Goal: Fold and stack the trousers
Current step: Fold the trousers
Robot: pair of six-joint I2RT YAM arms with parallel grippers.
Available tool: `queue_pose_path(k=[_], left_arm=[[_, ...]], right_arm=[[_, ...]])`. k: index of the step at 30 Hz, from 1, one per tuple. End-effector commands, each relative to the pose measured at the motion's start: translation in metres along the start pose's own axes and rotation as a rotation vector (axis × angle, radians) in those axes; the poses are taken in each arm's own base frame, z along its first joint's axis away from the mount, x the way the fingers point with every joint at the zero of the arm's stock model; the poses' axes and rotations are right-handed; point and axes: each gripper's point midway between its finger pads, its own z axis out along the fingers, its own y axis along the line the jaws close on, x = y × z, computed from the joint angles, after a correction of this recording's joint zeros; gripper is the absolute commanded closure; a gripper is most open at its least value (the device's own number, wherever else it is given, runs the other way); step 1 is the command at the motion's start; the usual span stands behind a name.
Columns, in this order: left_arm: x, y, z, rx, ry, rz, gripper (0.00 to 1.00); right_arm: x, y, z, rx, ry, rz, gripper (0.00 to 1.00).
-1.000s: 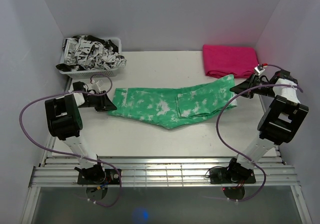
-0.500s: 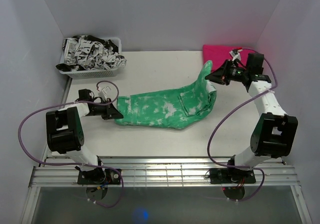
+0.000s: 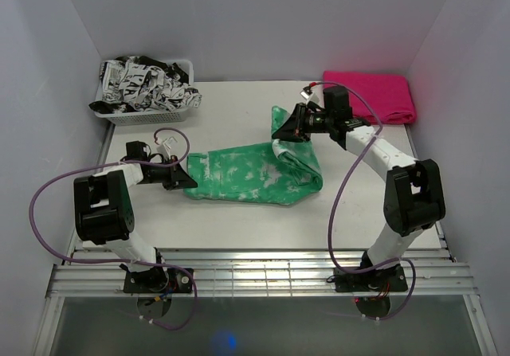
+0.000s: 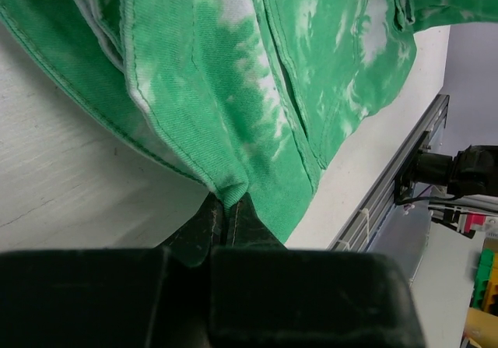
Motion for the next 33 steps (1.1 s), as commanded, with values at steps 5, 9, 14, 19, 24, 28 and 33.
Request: queue_pose_path(k=[5,9,14,19,24,28,33], left_arm=[[-0.001,-0.011,0.004,0.059,0.004,-0.022,1.00],[0.004,-0.006,0.006,0.049,0.015,-0.041,1.00],[0.005,-0.004,0.006,0.046,0.019,-0.047,1.00],[0.008,0.000,0.010,0.044,0.031,-0.063,1.00],[0.010,0.003,0.012,0.034,0.037,-0.104,1.00],[0.010,0.007,0.013,0.018,0.037,-0.114,1.00],[0.012,0.009,0.016,0.023,0.041,-0.135,1.00]], right_arm=[[0.012,0.045,0.059,-0.107,0.041,-0.075,0.92],[0.026,0.051,0.087,-0.124,0.083,-0.072,0.92],[0.037,0.052,0.121,-0.142,0.130,-0.054,0.92],[0.058,0.062,0.141,-0.174,0.184,-0.043,0.92],[0.080,0.066,0.161,-0.187,0.234,-0.024,0.92],[0.089,0.064,0.173,-0.183,0.258,0.004,0.92],[0.111,0.055,0.193,-0.165,0.296,0.022,0.92]])
